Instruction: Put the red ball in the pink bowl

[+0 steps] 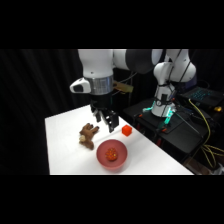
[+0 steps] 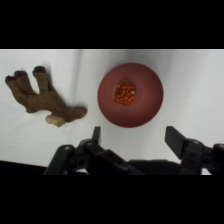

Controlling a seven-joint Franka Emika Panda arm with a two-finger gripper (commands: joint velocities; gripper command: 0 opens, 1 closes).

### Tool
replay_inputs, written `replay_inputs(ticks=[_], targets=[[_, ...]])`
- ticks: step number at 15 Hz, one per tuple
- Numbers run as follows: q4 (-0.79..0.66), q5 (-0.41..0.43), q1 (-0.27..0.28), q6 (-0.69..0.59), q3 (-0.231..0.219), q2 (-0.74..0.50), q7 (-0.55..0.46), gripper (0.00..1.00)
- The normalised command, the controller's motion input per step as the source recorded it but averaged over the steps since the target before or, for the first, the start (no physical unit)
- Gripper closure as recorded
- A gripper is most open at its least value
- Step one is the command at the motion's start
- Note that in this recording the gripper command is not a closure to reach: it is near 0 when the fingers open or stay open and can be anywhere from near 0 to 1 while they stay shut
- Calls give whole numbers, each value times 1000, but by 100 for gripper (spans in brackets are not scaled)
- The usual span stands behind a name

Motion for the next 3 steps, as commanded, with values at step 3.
replay_inputs(ticks=[3], targets=[[176, -64, 47, -354, -41, -150, 192, 0]])
